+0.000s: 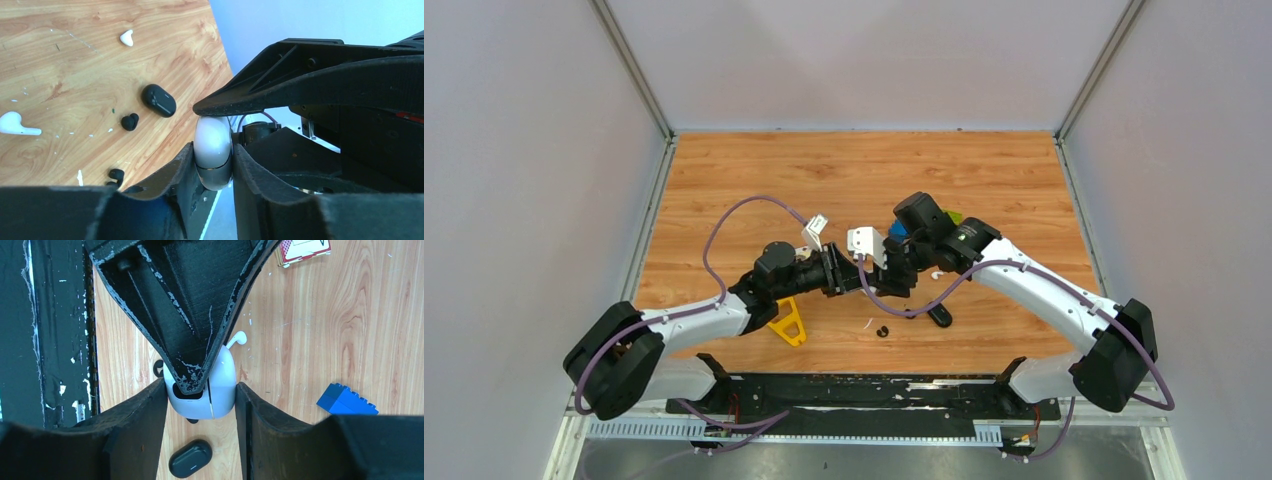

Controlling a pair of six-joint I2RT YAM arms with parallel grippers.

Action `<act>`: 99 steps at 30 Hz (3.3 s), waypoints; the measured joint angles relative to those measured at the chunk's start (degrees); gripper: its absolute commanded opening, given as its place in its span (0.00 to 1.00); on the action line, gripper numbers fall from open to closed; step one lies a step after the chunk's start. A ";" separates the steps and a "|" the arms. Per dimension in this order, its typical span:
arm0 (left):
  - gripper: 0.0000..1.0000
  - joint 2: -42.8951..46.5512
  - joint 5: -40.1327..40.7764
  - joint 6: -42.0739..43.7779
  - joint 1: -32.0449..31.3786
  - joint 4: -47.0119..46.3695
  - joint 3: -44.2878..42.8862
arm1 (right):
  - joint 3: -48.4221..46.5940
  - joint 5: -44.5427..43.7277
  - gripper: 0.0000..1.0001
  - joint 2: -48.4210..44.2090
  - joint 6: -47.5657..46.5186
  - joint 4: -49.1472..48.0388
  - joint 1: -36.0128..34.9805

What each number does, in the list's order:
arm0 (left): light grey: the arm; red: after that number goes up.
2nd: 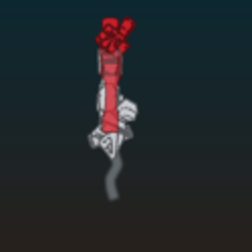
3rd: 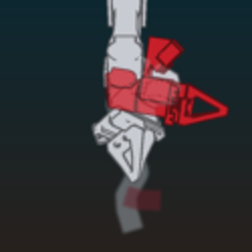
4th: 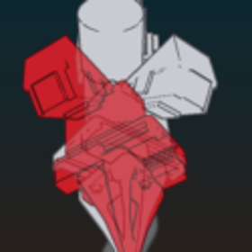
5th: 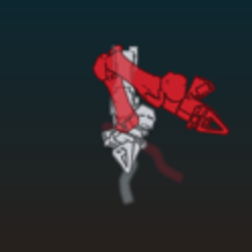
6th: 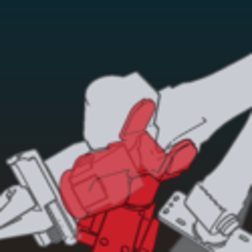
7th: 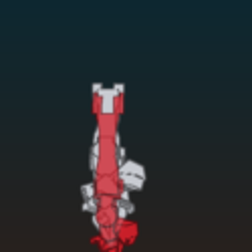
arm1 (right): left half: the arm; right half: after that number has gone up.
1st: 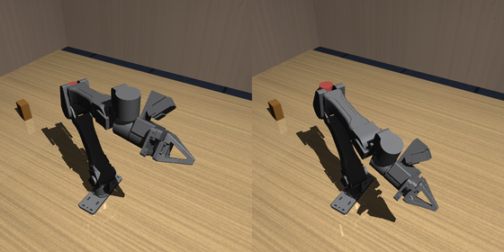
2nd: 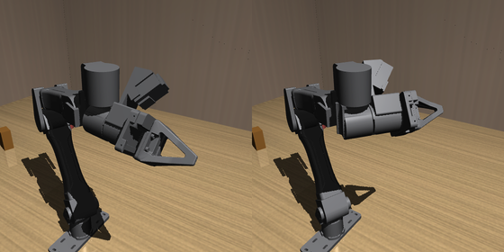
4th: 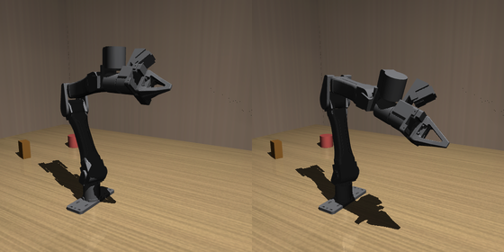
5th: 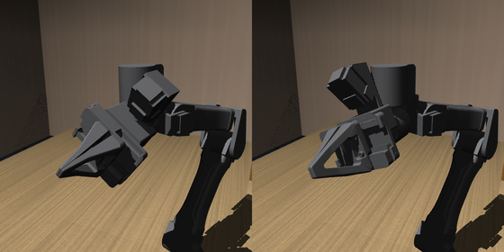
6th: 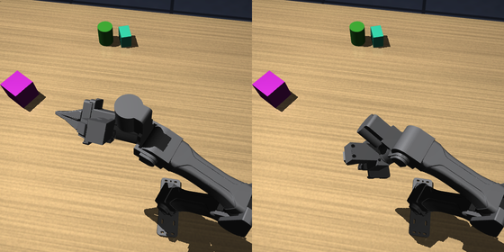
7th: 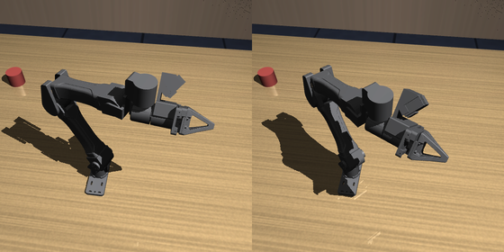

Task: Insert the wireless bluetooth earbuds into the charging case
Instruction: Pick up the charging case at the center of the board, then open the charging case.

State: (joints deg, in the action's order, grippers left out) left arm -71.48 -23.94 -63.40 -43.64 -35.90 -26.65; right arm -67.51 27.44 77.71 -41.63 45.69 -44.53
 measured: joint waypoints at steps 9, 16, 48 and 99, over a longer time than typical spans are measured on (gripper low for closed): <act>0.23 -0.02 -2.19 3.17 -0.28 -1.57 0.33 | -2.10 5.66 0.70 0.24 0.07 4.39 2.64; 0.25 8.50 -4.96 21.84 -0.90 4.55 1.07 | -14.73 19.43 0.66 4.55 -0.74 16.83 14.16; 0.23 12.98 -10.47 39.95 -1.70 -9.20 6.56 | -15.82 25.31 0.29 10.29 -0.07 22.75 5.33; 0.48 3.41 -9.64 36.41 -4.39 -16.63 6.56 | -15.80 17.25 0.11 7.39 0.85 21.35 5.18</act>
State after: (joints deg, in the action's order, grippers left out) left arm -68.07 -33.58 -26.98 -48.03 -52.53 -20.10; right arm -83.31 44.69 85.10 -40.77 67.05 -39.35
